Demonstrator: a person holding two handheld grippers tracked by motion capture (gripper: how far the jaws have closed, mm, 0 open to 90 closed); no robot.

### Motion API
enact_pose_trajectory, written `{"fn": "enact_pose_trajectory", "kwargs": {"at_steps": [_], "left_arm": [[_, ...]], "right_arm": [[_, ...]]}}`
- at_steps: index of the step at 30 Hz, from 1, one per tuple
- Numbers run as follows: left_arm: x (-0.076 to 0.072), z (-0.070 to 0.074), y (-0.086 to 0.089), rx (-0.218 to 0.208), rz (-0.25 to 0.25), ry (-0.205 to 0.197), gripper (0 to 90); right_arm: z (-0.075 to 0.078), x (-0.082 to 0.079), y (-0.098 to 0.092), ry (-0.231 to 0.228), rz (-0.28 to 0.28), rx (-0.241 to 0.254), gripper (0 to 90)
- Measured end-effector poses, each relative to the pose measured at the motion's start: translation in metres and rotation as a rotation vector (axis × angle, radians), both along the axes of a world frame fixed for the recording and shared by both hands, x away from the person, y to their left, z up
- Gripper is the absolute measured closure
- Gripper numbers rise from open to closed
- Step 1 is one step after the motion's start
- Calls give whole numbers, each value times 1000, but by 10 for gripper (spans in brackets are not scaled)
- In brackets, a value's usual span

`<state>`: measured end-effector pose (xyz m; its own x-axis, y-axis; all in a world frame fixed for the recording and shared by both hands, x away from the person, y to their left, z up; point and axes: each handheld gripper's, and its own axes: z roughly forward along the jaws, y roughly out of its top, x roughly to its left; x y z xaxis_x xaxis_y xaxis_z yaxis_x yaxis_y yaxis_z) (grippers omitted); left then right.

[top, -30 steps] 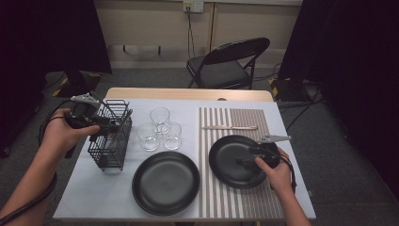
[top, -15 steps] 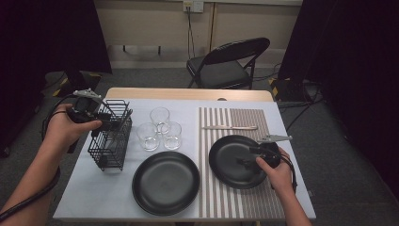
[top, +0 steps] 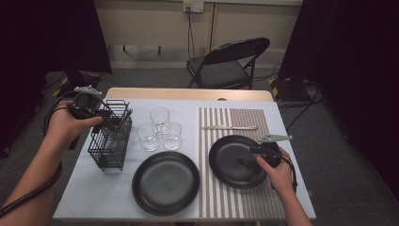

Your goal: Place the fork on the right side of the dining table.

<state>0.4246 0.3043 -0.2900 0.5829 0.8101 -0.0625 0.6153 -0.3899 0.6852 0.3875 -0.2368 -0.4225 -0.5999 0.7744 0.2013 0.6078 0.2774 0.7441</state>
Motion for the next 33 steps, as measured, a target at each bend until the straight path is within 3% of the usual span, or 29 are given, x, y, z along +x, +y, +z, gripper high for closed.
{"fn": "enact_pose_trajectory", "kwargs": {"at_steps": [9, 22, 24, 33], "left_arm": [[10, -2, 2, 4, 19, -7, 476], [22, 1, -3, 3, 10, -10, 483], [24, 1, -3, 21, 13, -8, 483], [35, -4, -5, 28, 15, 4, 489]], "right_arm": [[0, 2, 1, 2, 4, -1, 184], [-1, 4, 1, 4, 0, 5, 184], [-1, 4, 1, 5, 1, 5, 184], [-1, 5, 1, 4, 1, 9, 184]]}}
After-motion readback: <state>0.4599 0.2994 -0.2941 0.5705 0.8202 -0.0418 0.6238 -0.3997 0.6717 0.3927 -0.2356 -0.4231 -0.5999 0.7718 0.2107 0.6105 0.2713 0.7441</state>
